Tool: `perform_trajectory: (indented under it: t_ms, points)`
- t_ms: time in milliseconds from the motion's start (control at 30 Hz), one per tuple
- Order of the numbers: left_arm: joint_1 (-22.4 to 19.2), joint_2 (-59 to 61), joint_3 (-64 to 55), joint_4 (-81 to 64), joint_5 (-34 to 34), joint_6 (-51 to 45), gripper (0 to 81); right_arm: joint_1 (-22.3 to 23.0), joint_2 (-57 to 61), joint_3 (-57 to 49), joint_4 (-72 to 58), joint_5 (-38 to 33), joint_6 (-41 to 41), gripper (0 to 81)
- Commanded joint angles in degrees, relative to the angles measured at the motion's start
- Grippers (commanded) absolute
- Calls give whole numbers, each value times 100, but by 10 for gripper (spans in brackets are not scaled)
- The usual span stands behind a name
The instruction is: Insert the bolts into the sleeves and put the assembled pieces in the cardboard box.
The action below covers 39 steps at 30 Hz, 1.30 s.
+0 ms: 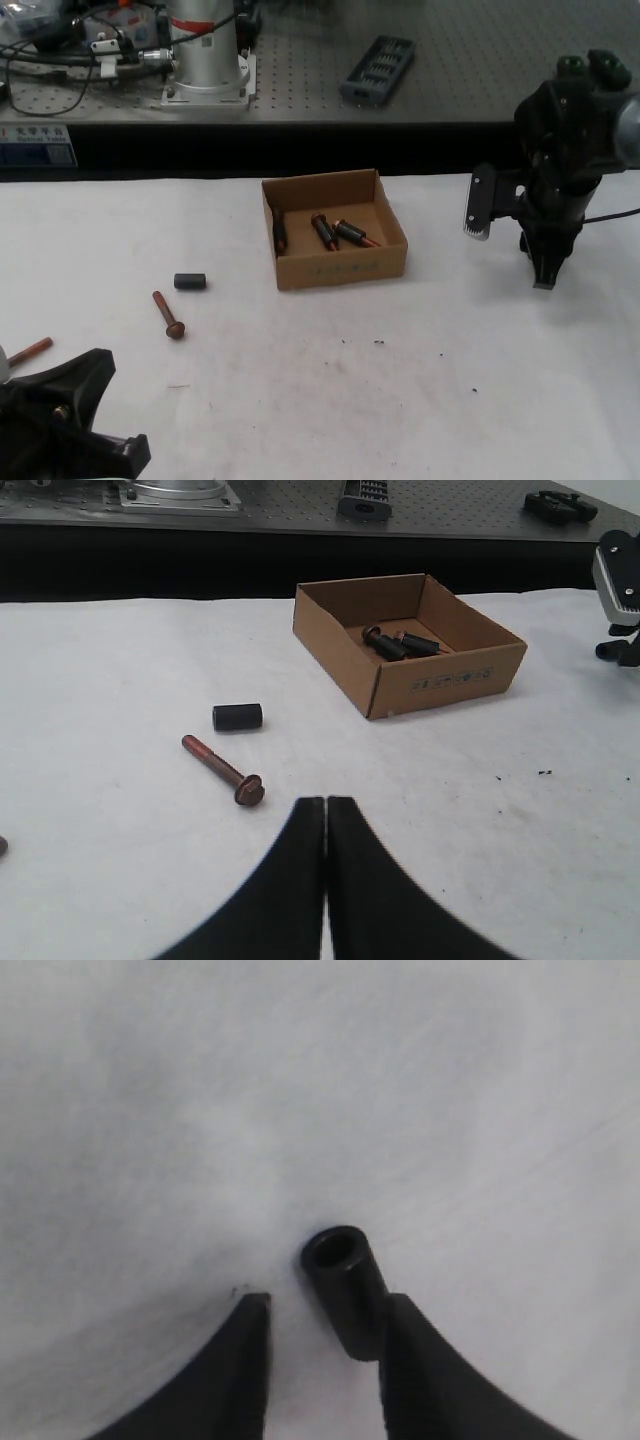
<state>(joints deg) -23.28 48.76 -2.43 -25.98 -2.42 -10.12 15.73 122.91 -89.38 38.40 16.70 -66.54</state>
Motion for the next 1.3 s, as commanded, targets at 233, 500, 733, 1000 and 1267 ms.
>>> perform_trajectory:
  t_ms: [233, 500, 733, 1000, 1267]
  points:
    - [-14, -51, -15, -121, 25, -32, 6, -52, 31, -110, 39, -138, 6, 64]
    - [-14, -51, -15, -200, 14, 25, 6, -52, 31, -110, 93, 31, 141, 66]
    - [-14, -51, -15, -239, 14, 25, 6, -23, -441, -162, 171, -118, 308, 66]
    - [-14, -51, -15, -238, 31, 14, 6, -422, -679, -897, 1201, -1087, 820, 66]
    - [-14, -51, -15, -238, 31, 14, 6, -955, -544, -1100, 1511, -1883, 787, 66]
